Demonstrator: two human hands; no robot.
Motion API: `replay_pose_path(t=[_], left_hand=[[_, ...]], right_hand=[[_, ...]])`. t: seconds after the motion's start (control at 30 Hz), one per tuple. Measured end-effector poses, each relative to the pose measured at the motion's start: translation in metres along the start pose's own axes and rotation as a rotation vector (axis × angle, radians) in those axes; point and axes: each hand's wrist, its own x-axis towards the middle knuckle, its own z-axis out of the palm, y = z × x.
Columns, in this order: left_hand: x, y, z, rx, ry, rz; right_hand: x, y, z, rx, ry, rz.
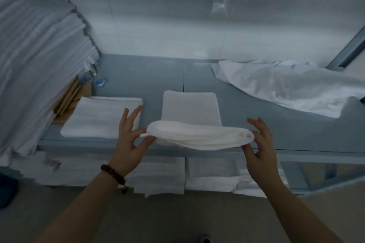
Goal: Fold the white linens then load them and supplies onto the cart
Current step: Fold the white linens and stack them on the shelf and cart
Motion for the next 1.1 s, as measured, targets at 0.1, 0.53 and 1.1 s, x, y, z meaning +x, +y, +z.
replay_pose_path(t=[0.1,0.53,1.1], left_hand=[[0.0,0.013,-0.007,-0.067,0.042,-0.026],[0.076,-0.004,0.023,0.08,0.173,-0.188],[0.155,-0.122,0.116,0.881,-0.296,-0.451]], right_hand=[[-0.001,-0.014,-0.004,0.067,0.037,0.058],[0.071,0.006,0.033,-0.114,0.12,0.157],[0.142,0.147,0.128,-0.684,-0.354,0.494]])
